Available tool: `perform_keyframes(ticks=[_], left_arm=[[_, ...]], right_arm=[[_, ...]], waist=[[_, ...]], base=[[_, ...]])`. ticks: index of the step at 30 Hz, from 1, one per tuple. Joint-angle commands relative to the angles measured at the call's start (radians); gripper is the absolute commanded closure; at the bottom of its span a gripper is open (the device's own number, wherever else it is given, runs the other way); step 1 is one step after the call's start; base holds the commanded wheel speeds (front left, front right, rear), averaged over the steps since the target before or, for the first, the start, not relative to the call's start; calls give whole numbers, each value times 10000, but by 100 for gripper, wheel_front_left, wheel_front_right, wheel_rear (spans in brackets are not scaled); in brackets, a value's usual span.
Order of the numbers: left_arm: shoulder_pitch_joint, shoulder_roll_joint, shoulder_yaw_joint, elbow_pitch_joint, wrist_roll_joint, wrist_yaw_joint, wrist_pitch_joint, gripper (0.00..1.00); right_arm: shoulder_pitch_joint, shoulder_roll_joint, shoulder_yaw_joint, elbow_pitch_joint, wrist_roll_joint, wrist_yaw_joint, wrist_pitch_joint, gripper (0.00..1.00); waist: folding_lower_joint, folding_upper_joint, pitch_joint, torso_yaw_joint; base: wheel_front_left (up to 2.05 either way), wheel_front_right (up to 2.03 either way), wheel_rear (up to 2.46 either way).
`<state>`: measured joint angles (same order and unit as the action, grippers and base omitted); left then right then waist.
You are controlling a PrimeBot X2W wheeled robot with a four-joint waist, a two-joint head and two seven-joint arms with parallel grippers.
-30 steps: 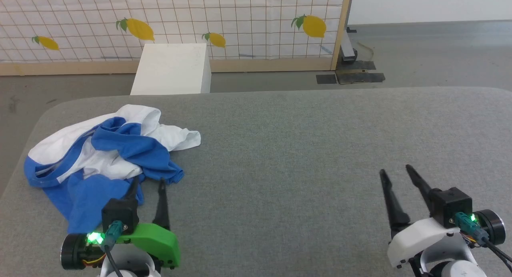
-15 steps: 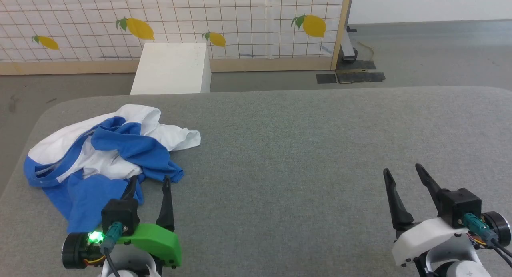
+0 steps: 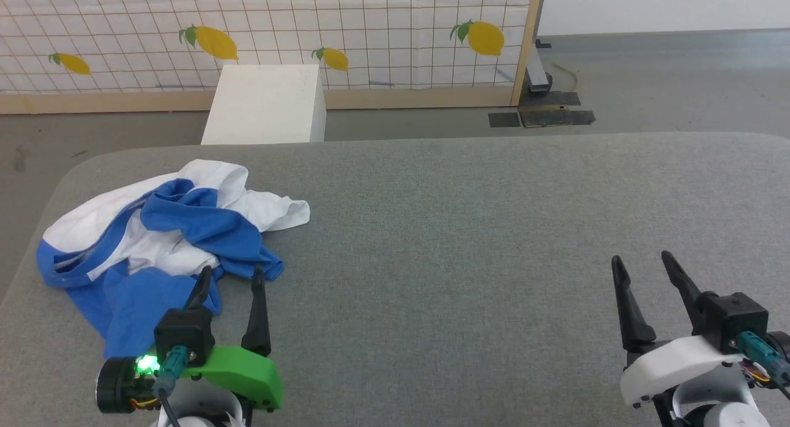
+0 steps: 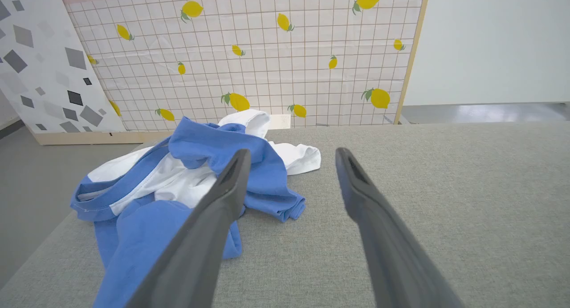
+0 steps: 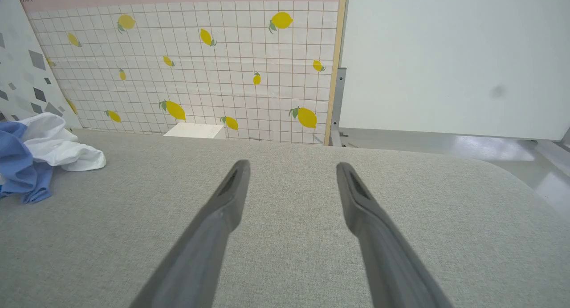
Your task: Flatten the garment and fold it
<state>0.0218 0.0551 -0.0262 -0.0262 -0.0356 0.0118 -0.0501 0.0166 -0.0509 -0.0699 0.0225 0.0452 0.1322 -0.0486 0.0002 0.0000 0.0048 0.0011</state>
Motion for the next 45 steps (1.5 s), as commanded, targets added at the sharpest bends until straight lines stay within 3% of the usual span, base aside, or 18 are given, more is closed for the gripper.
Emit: perform_keyframes(ticks=[1, 19, 45], left_arm=[[138, -12, -24, -73, -94, 101, -123, 0], [273, -20, -130, -250, -291, 251, -574, 0], [578, -31, -273, -544, -699, 546, -1130, 0]], right_arm=[[60, 2, -103, 48, 115, -4, -127, 0], [142, 3, -619, 123, 314, -6, -580, 0], [354, 4, -583, 380, 567, -9, -1139, 0]], waist=[[-2, 0, 4, 1], [-2, 0, 46, 200], [-2, 0, 7, 1836]], base=[[0, 0, 0], [0, 0, 0], [0, 0, 0]])
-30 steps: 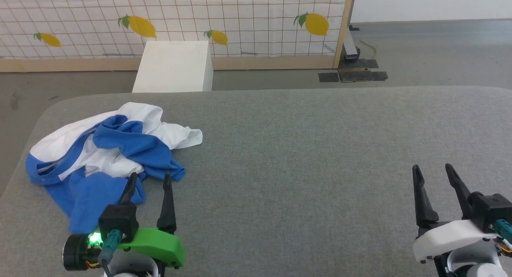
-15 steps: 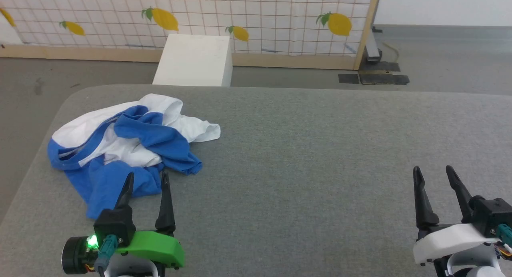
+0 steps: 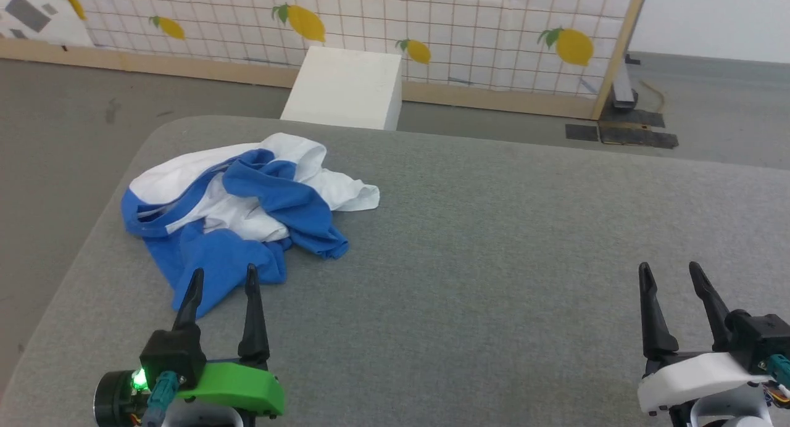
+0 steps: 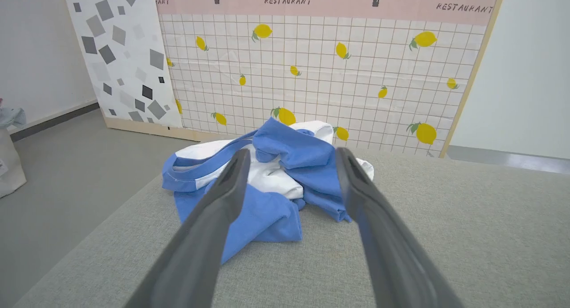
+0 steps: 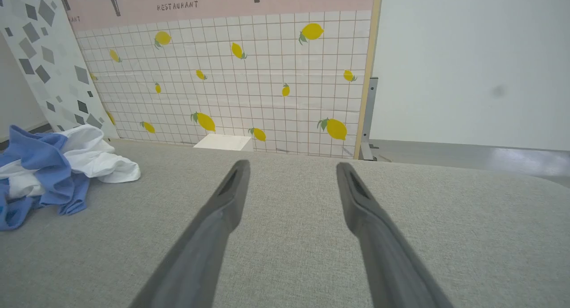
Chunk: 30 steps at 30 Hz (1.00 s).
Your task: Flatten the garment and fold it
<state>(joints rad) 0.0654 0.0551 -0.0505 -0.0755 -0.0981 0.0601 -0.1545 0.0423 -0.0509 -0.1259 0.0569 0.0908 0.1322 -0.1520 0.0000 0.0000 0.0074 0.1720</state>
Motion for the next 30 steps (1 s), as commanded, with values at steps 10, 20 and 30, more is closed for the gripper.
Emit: perform_keyframes(ticks=[10, 20, 30], left_arm=[[276, -34, -70, -110, -186, 110, -291, 0], [437, -38, -95, -177, -296, 164, -496, 0], [647, -43, -116, -306, -419, 242, -742, 0]], right_arm=[[183, 5, -40, 183, 269, -11, -312, 0], [275, 6, -39, 329, 437, -12, -517, 0], [371, 6, -130, 438, 635, -13, -765, 0]], waist=[[0, 0, -130, 753], [0, 0, -219, 1319], [0, 0, -277, 1854]], base=[[0, 0, 0], [0, 0, 0], [0, 0, 0]])
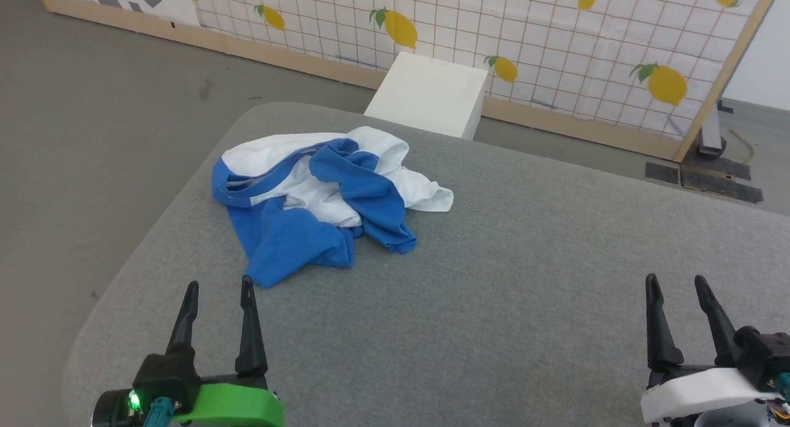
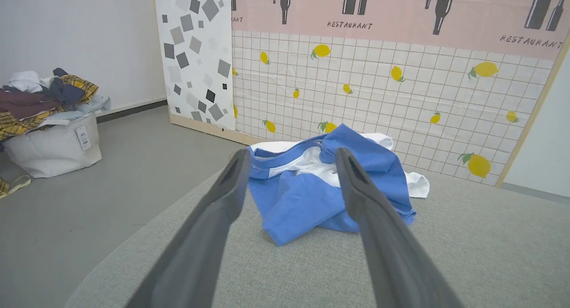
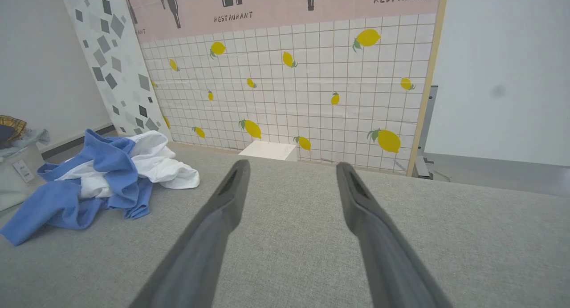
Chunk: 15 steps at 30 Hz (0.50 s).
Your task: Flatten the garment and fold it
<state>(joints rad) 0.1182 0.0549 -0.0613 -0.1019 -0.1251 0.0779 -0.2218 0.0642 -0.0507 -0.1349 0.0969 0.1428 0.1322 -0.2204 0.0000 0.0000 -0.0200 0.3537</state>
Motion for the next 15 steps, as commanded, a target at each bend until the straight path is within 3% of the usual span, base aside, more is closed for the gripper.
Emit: perform_keyframes(ticks=[1, 10, 15], left_arm=[[137, -42, -9, -61, -158, 82, -92, 0], [152, -45, 53, -280, -264, 179, -278, 0], [-122, -47, 332, -583, -526, -7, -383, 0]], right_arm=[[159, 4, -43, 44, 131, -13, -103, 0], [218, 5, -180, 105, 222, -14, -290, 0], [233, 5, -316, 123, 294, -15, -396, 0]], waist=[[0, 0, -4, 66], [0, 0, 46, 201], [0, 0, 137, 272]], base=[[0, 0, 0], [0, 0, 0], [0, 0, 0]])
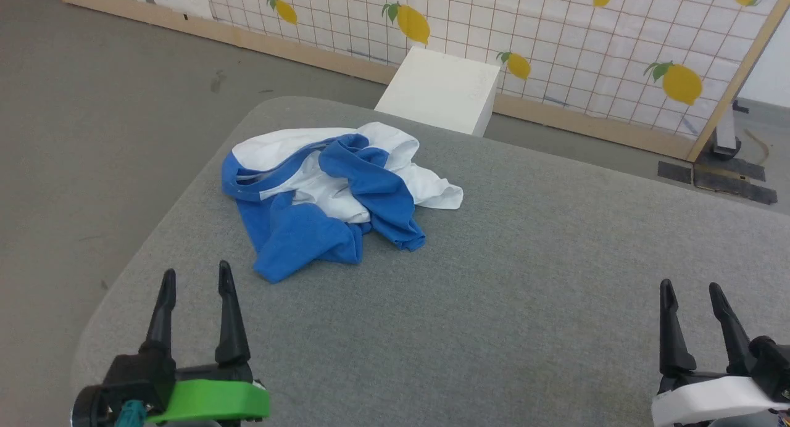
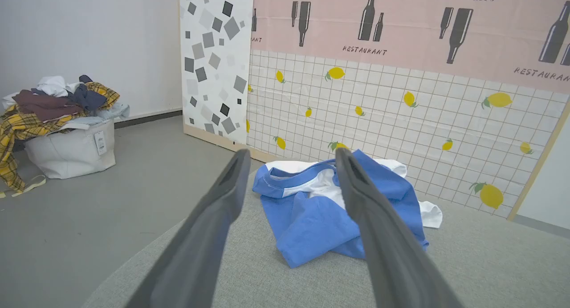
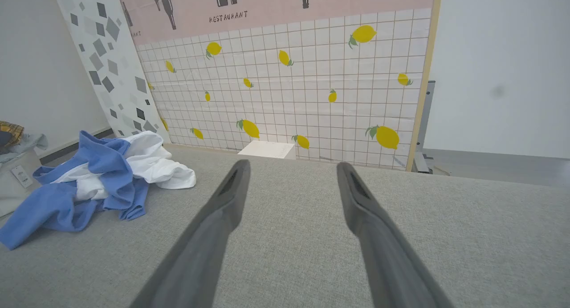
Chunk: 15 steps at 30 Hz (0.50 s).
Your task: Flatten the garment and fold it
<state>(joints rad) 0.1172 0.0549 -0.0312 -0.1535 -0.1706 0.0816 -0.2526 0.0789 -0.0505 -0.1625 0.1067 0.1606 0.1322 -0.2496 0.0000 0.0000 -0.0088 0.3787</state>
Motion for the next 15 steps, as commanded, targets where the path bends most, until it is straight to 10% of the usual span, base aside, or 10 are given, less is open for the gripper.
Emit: perform_keyframes(ticks=[1, 15], left_arm=[[-199, -47, 89, -96, -95, -140, -91, 0], [-3306, 805, 190, 969, -441, -1528, 936, 0]], right_arm=[[93, 3, -66, 34, 133, -15, -122, 0], [-56, 3, -172, 2, 103, -15, -122, 0]], waist=[[0, 0, 44, 40], [0, 0, 542, -216]], base=[[0, 0, 0], [0, 0, 0]])
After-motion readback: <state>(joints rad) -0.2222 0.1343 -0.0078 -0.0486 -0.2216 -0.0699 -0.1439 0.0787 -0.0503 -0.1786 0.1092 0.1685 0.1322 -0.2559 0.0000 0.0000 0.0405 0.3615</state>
